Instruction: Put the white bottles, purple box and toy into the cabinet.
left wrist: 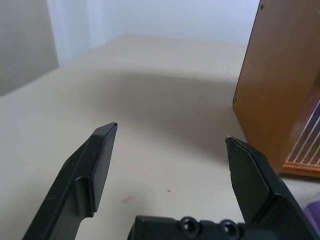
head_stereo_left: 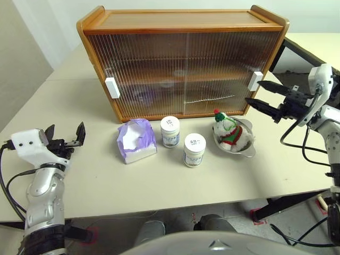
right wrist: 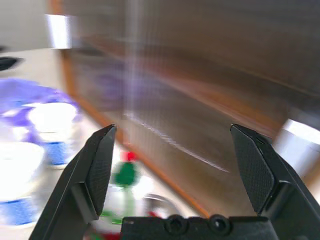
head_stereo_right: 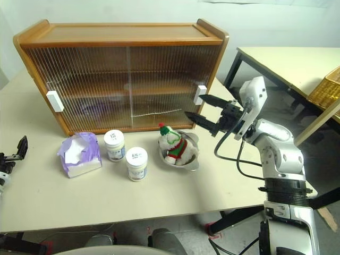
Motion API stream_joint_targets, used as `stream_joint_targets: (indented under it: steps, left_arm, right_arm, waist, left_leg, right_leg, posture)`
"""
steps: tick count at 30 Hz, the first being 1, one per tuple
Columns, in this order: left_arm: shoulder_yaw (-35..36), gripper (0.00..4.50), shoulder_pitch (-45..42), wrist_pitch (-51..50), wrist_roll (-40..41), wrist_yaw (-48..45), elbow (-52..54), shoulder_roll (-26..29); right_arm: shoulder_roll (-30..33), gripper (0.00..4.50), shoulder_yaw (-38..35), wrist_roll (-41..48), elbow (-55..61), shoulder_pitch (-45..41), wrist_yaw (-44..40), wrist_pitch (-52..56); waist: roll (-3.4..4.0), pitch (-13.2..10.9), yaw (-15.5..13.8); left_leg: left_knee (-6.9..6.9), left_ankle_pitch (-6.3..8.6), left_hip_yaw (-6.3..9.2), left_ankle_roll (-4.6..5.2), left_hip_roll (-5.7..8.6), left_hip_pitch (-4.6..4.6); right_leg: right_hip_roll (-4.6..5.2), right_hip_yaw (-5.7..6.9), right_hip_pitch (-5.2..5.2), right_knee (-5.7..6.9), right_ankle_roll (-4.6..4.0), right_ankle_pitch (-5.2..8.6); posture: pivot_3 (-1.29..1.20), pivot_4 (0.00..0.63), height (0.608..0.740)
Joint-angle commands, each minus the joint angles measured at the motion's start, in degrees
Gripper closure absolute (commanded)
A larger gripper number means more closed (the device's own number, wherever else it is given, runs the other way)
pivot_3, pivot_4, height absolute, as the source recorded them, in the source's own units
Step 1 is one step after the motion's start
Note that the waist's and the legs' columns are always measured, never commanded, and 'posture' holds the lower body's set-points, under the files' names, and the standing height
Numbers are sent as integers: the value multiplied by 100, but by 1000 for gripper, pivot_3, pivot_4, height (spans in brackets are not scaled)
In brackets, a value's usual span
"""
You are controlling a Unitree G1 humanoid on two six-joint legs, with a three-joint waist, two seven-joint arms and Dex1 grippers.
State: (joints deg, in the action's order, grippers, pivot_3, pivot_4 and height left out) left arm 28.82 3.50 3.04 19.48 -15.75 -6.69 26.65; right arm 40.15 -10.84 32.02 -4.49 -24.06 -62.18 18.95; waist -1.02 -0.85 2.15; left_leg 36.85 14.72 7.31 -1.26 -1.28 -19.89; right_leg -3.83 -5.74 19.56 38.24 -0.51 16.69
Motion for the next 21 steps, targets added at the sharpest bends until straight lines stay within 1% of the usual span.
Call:
stream_joint_targets:
  steps: [1, 4, 5, 7, 9, 13, 18, 21]
  left_arm:
    - [106, 25, -97, -231, 209, -224, 22, 175]
    - [23, 25, -110, -524, 529, -625, 254, 301]
    - [-17, 207, -117, -649, 651, -765, 354, 330]
    - [-118, 683, -147, -929, 760, -927, 563, 408]
    - [-186, 1312, -201, -1172, 827, -1011, 716, 470]
    - [-296, 2692, -509, -1627, 1015, -1144, 1019, 586]
    - [-506, 4482, -953, -1877, 912, -1303, 1093, 822]
    - [-648, 4482, -1189, -1884, 795, -1402, 963, 906]
  right_arm:
    - [119, 0, 245, 240, 509, 89, -283, 488]
    - [99, 0, 350, 259, 710, 114, -376, 623]
    - [76, 0, 373, 243, 728, 110, -380, 625]
    - [42, 0, 385, 252, 726, 157, -398, 654]
    - [27, 0, 390, 237, 720, 230, -426, 648]
    - [-24, 0, 428, 257, 907, 320, -355, 732]
    - [-109, 0, 442, 291, 1128, 246, -168, 940]
    - [-153, 0, 443, 325, 1236, 198, -58, 1067]
  waist:
    - [-2, 0, -20]
    - [-3, 1, -47]
    - [-4, 1, -51]
    - [-5, 1, -68]
    - [-10, 3, -91]
    - [-10, 3, -124]
    - [-11, 4, -137]
    - [-11, 4, -138]
  left_leg:
    - [0, 0, -1, -1, 0, 0]
    - [0, 1, -2, -2, 0, -1]
    - [0, 2, -3, -4, 0, -2]
    - [1, 3, -4, -7, 0, -1]
    - [3, 4, -5, -7, 0, 2]
    - [4, 4, -5, -7, -1, 2]
    - [4, 4, -6, -7, -3, -1]
    - [5, 4, -6, -6, -4, 2]
  right_leg:
    - [-2, 1, 0, 0, 0, 0]
    - [-8, 5, 0, 1, -3, -1]
    - [-10, 5, -1, 1, -3, -1]
    - [-11, 5, 0, 1, -4, -2]
    - [-11, 4, 2, 1, -5, -3]
    - [-12, 3, 6, 1, -8, -4]
    - [-17, 2, 4, 2, -11, -7]
    - [-18, 1, 5, 2, -11, -8]
  posture:
    - [-41, 0, 740]
    - [-26, 0, 740]
    - [-26, 0, 740]
    - [-18, 0, 740]
    - [-18, 0, 740]
    - [-21, 0, 740]
    - [-27, 0, 740]
    - [-28, 0, 740]
